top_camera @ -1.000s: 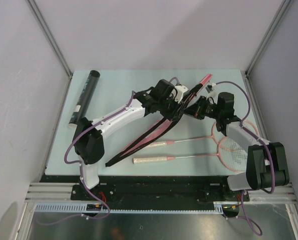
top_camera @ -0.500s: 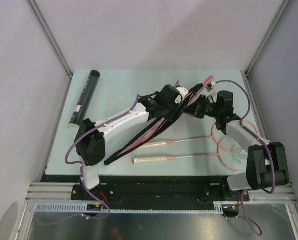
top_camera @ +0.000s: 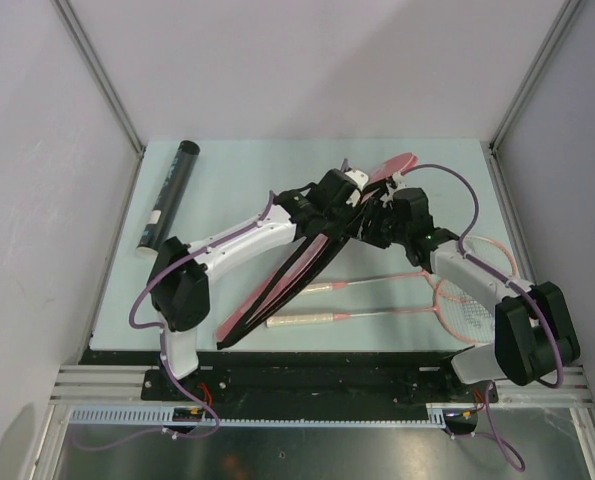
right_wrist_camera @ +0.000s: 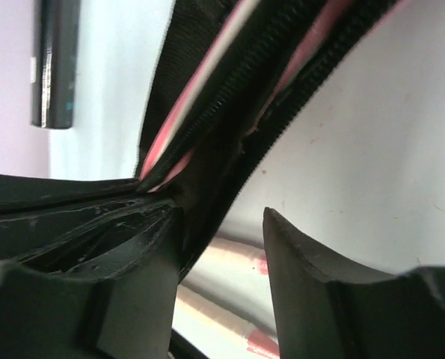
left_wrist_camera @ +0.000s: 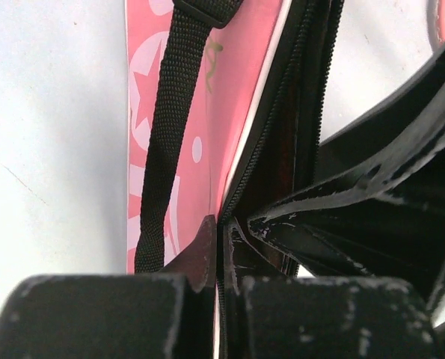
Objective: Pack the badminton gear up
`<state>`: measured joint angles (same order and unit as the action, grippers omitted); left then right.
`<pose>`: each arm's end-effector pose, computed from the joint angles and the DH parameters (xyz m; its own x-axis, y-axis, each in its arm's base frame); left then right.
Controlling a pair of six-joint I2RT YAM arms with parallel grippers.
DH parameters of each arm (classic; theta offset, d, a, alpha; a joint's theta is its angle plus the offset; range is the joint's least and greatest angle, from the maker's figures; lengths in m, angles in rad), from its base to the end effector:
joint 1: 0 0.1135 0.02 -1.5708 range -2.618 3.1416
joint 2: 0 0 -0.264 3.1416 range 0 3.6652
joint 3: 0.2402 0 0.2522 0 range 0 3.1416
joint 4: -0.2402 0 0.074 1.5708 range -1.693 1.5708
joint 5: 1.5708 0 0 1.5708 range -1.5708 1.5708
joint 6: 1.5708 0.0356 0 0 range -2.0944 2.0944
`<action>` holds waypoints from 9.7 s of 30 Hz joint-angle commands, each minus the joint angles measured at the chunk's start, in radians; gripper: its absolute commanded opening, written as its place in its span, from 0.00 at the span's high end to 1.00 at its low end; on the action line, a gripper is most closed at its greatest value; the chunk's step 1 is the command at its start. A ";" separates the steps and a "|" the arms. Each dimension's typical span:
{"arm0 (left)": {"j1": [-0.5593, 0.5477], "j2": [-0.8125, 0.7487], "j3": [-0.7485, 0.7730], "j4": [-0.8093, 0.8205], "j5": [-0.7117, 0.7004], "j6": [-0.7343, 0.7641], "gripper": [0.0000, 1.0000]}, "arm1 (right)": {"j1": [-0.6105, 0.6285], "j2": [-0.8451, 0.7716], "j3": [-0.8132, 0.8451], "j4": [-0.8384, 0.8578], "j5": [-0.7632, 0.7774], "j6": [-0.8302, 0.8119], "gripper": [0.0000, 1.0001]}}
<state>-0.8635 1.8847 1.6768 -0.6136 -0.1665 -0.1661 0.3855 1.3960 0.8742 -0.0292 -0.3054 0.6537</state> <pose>0.2825 -0.3214 0.2929 -0.5810 0.4287 -0.6918 0.5883 0.8086 0.0071 0.2817 0.1259 0.2469 -0.7475 0.3226 -0.5806 -0.1781 0.7448 0.6431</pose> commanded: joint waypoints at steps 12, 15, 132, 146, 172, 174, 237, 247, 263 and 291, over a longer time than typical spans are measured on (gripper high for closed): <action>0.119 -0.124 -0.060 0.025 0.001 -0.061 1.00 | 0.072 0.014 0.086 0.245 -0.062 0.023 1.00; 0.152 -0.127 -0.083 0.026 0.021 -0.046 0.87 | 0.062 0.038 0.103 0.343 -0.167 0.086 1.00; 0.363 -0.352 -0.255 -0.083 -0.291 -0.266 1.00 | -0.022 -0.412 -0.351 -0.721 0.686 0.927 1.00; 0.457 -0.302 -0.233 -0.064 -0.070 -0.202 1.00 | 0.006 -0.577 -0.157 -0.225 0.519 0.021 1.00; 0.592 -0.153 -0.097 0.023 0.225 -0.207 1.00 | 0.026 0.202 0.261 0.731 -0.713 0.595 1.00; 0.593 -0.136 -0.085 0.031 0.229 -0.205 1.00 | 0.071 0.224 0.261 0.801 -0.735 0.689 1.00; 0.598 -0.253 -0.341 0.178 0.429 -0.219 1.00 | 0.167 0.799 0.818 0.203 -0.308 0.555 0.95; 0.592 -0.254 -0.354 0.190 0.440 -0.233 1.00 | 0.145 0.994 1.198 -0.090 -0.219 0.316 0.74; 0.597 -0.226 -0.344 0.195 0.424 -0.245 1.00 | 0.300 0.621 0.809 -0.336 -0.015 -0.213 0.48; 0.597 -0.233 -0.373 0.206 0.418 -0.247 1.00 | 0.487 0.425 0.606 -0.410 0.215 -0.327 1.00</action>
<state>-0.2596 1.6993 1.3163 -0.4187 0.2237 -0.3935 0.8646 1.9179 1.4719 -0.4614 -0.1123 0.3553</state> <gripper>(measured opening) 0.059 0.107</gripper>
